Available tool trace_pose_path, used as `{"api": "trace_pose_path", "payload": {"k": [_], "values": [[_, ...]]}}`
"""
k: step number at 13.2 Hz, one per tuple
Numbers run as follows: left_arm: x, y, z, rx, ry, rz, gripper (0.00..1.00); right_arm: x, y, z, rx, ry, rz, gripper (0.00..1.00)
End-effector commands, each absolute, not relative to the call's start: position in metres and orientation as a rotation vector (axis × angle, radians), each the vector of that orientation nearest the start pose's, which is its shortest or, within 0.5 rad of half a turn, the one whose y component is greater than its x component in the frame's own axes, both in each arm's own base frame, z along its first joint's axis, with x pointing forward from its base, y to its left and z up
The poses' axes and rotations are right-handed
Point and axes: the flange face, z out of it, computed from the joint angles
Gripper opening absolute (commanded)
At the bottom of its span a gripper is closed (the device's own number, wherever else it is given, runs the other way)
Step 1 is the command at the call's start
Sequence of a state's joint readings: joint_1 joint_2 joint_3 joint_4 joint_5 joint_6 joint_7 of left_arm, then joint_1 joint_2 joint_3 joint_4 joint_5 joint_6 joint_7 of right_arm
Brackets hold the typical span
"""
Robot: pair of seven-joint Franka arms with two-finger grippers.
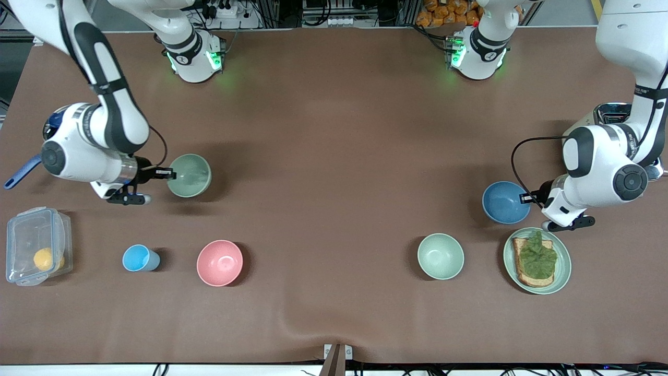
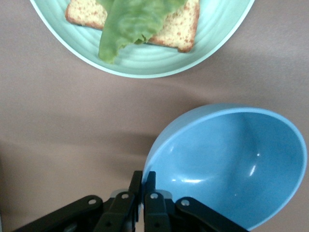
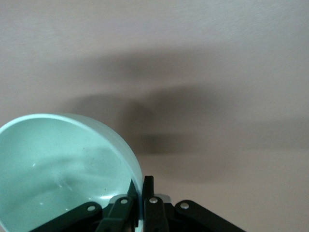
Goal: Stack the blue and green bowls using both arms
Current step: 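Close both grippers on the rims of the green and blue bowls, then carry the green bowl with the right gripper to the table center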
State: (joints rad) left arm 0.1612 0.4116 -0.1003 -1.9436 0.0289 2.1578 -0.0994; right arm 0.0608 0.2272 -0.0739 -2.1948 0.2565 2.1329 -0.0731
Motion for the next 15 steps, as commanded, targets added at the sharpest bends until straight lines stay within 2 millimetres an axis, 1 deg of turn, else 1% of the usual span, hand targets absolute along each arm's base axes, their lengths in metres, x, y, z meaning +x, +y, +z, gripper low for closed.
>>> {"api": "trace_pose_path", "payload": {"k": [1,2,4,5,6,7,8,9,11,12,13,15], "values": [[0.597,0.039,0.276,-3.132,-0.204,0.286,0.0,0.516,0.046,0.285,-2.918,0.269,0.419,0.0],[0.6,0.039,0.28,-3.133,-0.204,0.276,0.0,0.514,0.066,0.288,-2.927,0.324,0.427,0.0],[0.604,0.035,0.287,-3.136,-0.194,0.269,0.0,0.51,0.1,0.29,-2.926,0.425,0.438,0.0],[0.605,0.035,0.292,-3.136,-0.194,0.269,0.0,0.508,0.114,0.29,-2.885,0.468,0.445,0.0],[0.61,0.035,0.298,-3.137,-0.193,0.264,0.0,0.505,0.132,0.291,-2.84,0.49,0.452,0.0],[0.612,0.032,0.303,-3.135,-0.184,0.271,0.0,0.502,0.154,0.293,-2.835,0.512,0.445,0.0],[0.615,0.032,0.31,-3.136,-0.182,0.266,0.0,0.499,0.174,0.292,-2.84,0.575,0.424,0.0],[0.619,0.028,0.316,-3.139,-0.172,0.261,0.0,0.492,0.202,0.29,-2.848,0.617,0.4,0.0],[0.623,0.022,0.325,-3.142,-0.159,0.261,0.0,0.482,0.246,0.289,-2.838,0.719,0.335,0.0],[0.624,0.017,0.328,-3.146,-0.146,0.251,0.0,0.475,0.268,0.283,-2.833,0.764,0.318,0.0],[0.624,0.01,0.33,-3.152,-0.128,0.25,0.0,0.47,0.287,0.28,-2.824,0.801,0.291,0.0],[0.624,0.006,0.337,-3.155,-0.122,0.238,0.0,0.462,0.321,0.275,-2.792,0.87,0.253,0.0]]}}
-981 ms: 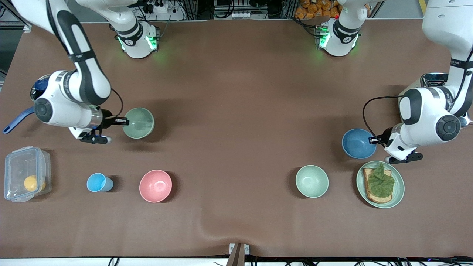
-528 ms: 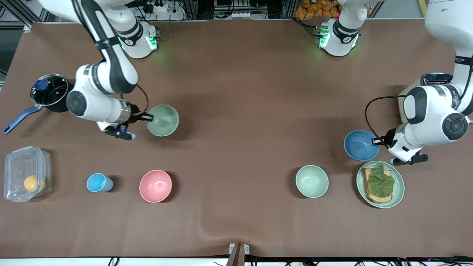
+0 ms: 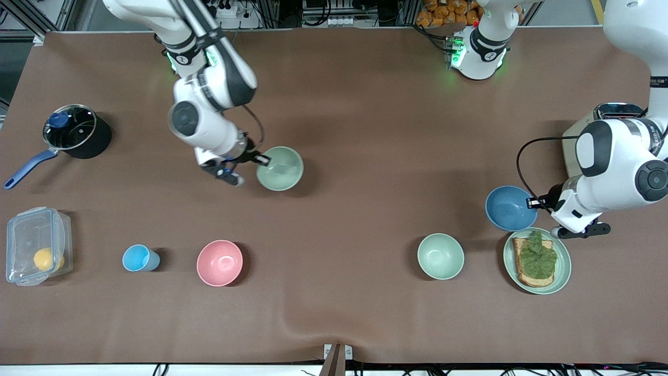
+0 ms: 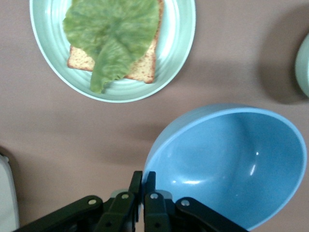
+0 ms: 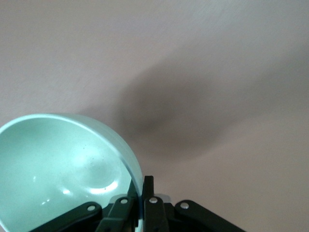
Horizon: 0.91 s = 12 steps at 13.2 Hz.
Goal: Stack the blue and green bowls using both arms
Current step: 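Carry the green bowl with the right gripper to the table center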
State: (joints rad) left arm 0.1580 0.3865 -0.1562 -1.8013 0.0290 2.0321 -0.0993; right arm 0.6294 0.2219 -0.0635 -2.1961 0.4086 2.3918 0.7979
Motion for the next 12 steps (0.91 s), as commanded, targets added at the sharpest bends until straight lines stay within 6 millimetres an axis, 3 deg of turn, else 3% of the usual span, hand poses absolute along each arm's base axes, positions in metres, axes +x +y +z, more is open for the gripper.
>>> {"api": "trace_pose_path", "payload": {"k": [1,3,5,10,12], "values": [[0.624,0.002,0.338,-3.157,-0.113,0.236,0.0,0.456,0.342,0.273,-2.777,0.895,0.26,0.0],[0.624,-0.008,0.342,-3.161,-0.104,0.228,0.0,0.446,0.388,0.261,-2.729,0.973,0.227,0.0],[0.623,-0.014,0.345,-3.175,-0.108,0.229,0.0,0.428,0.423,0.237,-2.699,1.022,0.159,0.0],[0.62,-0.04,0.354,-3.225,-0.099,0.252,0.0,0.406,0.467,0.215,-2.659,1.076,0.126,0.0],[0.62,-0.05,0.358,-3.242,-0.112,0.25,0.0,0.404,0.468,0.214,-2.652,1.093,0.124,0.0]]}}
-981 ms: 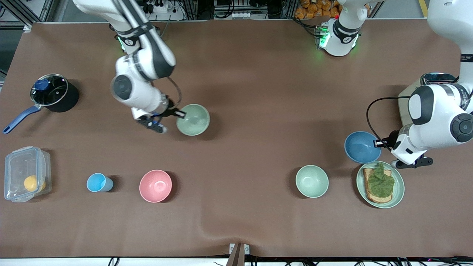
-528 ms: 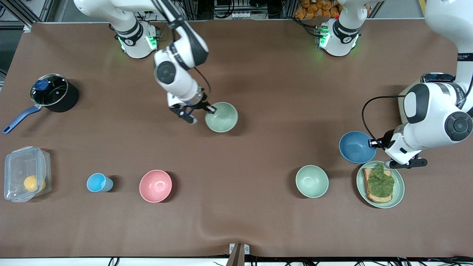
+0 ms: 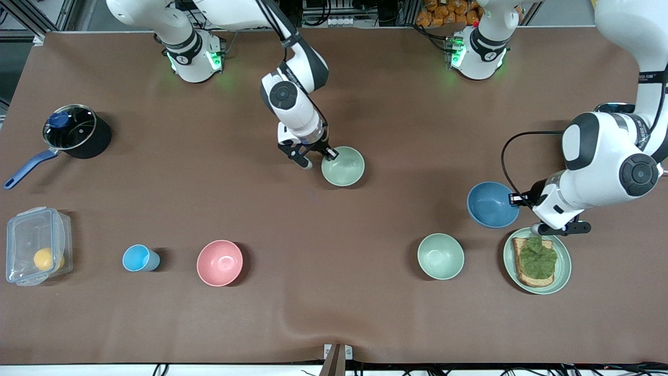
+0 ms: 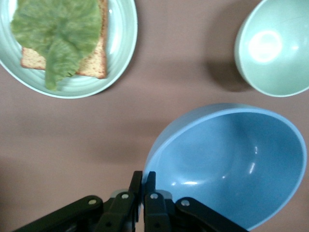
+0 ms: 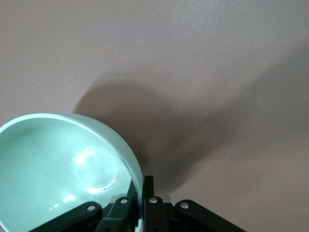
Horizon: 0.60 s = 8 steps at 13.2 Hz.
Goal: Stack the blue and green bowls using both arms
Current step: 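Carry the green bowl with the right gripper to the table center, then carry the blue bowl with the left gripper over the green bowl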
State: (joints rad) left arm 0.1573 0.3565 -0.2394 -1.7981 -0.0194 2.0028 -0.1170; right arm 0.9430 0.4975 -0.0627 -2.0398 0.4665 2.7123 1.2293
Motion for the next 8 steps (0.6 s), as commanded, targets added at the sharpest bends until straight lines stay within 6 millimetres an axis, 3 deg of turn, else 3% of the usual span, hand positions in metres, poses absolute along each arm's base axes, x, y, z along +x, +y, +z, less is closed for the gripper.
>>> {"api": "trace_pose_path", "payload": {"k": [1,6,8], "values": [[0.619,-0.055,0.361,-3.243,-0.107,0.25,0.0,0.403,0.469,0.212,-2.655,1.091,0.125,0.0],[0.61,-0.084,0.368,-3.281,-0.176,0.313,0.0,0.397,0.479,0.206,-2.655,1.073,0.111,0.0],[0.603,-0.104,0.37,-3.269,-0.243,0.377,0.0,0.399,0.485,0.206,-2.639,1.104,0.116,0.0]]}}
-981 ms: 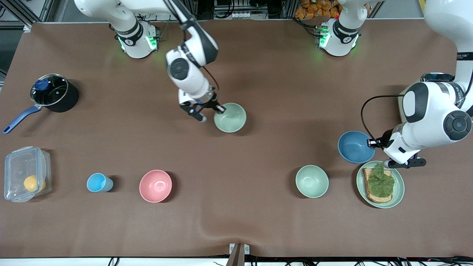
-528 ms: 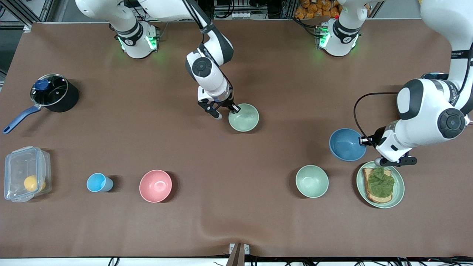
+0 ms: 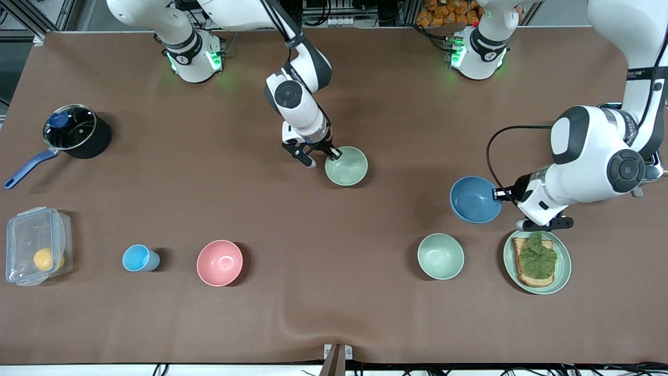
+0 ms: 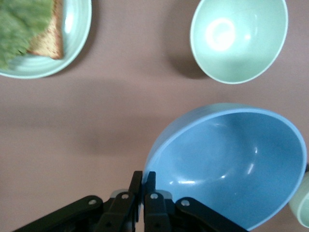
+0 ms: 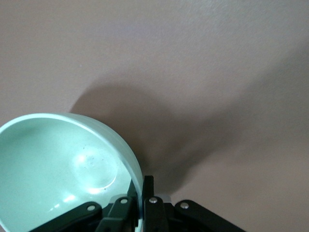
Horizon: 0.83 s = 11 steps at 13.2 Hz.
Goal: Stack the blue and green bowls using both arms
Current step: 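Carry the blue bowl with the left gripper over the green bowl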
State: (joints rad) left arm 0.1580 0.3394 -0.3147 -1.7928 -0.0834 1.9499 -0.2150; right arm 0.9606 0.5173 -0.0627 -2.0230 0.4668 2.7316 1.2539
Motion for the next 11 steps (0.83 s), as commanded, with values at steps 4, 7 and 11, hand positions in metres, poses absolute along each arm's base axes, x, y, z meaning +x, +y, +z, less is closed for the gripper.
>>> {"api": "trace_pose_path", "payload": {"k": [4,7,11], "values": [[0.593,-0.133,0.367,-3.25,-0.265,0.45,0.0,0.4,0.484,0.206,-2.64,1.108,0.119,0.23],[0.584,-0.15,0.364,-3.249,-0.251,0.5,0.0,0.404,0.482,0.209,-2.63,1.135,0.13,1.0],[0.571,-0.17,0.358,-3.276,-0.249,0.568,0.0,0.418,0.477,0.228,-2.66,1.185,0.242,1.0]]}}
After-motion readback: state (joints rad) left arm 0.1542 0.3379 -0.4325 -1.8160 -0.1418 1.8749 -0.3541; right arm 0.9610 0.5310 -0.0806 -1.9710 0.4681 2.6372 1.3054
